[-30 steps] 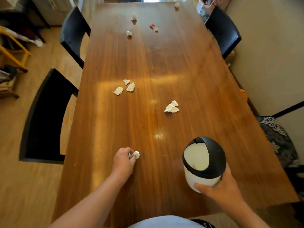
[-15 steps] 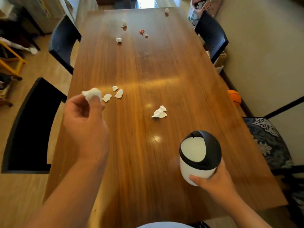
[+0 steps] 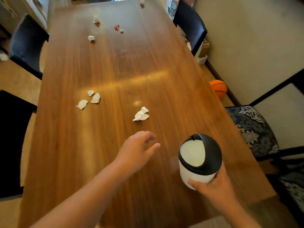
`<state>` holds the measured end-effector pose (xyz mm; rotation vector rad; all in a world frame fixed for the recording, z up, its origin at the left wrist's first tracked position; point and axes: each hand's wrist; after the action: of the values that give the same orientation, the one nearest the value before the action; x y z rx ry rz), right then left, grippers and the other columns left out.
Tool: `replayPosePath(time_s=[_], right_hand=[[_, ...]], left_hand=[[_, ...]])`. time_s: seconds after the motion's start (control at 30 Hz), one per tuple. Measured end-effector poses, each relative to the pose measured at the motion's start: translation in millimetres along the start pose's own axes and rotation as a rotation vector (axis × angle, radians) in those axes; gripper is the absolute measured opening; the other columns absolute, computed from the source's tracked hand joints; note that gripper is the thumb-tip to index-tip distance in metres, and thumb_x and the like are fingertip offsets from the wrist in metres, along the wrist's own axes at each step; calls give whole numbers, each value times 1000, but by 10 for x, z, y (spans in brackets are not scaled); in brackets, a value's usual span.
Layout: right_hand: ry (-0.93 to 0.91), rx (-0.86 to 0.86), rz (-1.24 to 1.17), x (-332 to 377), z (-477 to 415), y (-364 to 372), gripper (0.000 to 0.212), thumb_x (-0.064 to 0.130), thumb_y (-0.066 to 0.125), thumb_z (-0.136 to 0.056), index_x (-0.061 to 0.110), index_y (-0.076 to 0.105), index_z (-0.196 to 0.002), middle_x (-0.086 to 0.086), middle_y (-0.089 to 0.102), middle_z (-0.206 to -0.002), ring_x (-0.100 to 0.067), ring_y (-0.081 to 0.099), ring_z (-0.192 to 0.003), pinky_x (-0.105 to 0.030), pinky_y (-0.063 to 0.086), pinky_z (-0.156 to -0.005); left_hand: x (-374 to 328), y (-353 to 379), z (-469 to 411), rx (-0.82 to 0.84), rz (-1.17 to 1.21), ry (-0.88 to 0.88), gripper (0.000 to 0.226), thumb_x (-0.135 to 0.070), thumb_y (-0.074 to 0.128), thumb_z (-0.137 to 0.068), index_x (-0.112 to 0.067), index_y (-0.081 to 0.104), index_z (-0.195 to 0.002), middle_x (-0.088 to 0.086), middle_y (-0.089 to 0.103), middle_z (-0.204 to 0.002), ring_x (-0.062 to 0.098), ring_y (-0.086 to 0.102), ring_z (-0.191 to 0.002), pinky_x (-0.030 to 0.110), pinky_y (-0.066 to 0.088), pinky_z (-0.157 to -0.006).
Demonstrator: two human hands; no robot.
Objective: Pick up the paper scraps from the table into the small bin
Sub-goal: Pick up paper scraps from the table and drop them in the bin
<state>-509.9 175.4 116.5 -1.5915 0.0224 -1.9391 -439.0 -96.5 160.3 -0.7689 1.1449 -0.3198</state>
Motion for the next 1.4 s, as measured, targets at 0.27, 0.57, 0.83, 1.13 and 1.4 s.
replayPosePath(time_s=[0.27, 0.57, 0.83, 1.13, 1.4], right_hand=[[48, -32, -135, -173, 30, -126, 112, -1, 101, -36, 40, 46, -124, 35, 60, -107, 37, 48, -89, 9, 39, -63], [44, -37, -57, -200, -92, -317, 132, -6, 100, -37, 19, 35, -149, 26, 47, -124, -4, 48, -114, -25, 36, -99], [111, -38, -78, -183, -146, -236, 128, 24, 105, -30, 41, 35, -136, 34, 48, -119, -1, 51, -107, -30, 41, -94], [105, 58, -48, 137, 123, 177, 111, 65, 96, -19, 81, 41, -114, 48, 56, -116, 27, 54, -102, 2, 46, -63], [-61, 126, 30, 413, 346, 592, 103, 68, 93, -33, 81, 36, -118, 47, 53, -119, 25, 51, -107, 4, 43, -66]], left_hand=[[500, 189, -1193, -24, -412, -137, 53, -32, 65, -89, -25, 45, -138, 1, 45, -140, 24, 43, -127, 38, 49, -87], [668, 423, -1531, -67, -450, -302, 26, -34, 53, -95, -21, 54, -118, 3, 49, -104, 23, 51, -95, 34, 41, -65], [788, 504, -1177, -68, -326, -215, 15, -18, 55, -95, -21, 60, -109, 0, 61, -99, 18, 54, -83, 30, 45, -64], [937, 420, -106, -182, 533, -488, 27, -5, 63, -90, -28, 71, -77, 0, 72, -78, 20, 69, -72, 50, 58, -73], [792, -1473, 379, -1034, 944, -206, 17, -4, 76, -78, -13, 68, -91, 2, 74, -90, 20, 70, -89, 29, 59, -77]])
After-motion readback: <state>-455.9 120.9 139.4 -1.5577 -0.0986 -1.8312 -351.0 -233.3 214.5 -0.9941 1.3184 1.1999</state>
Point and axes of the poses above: each hand's wrist, its own z-axis away from the middle knuckle, its own y-axis out of the palm, x = y × z
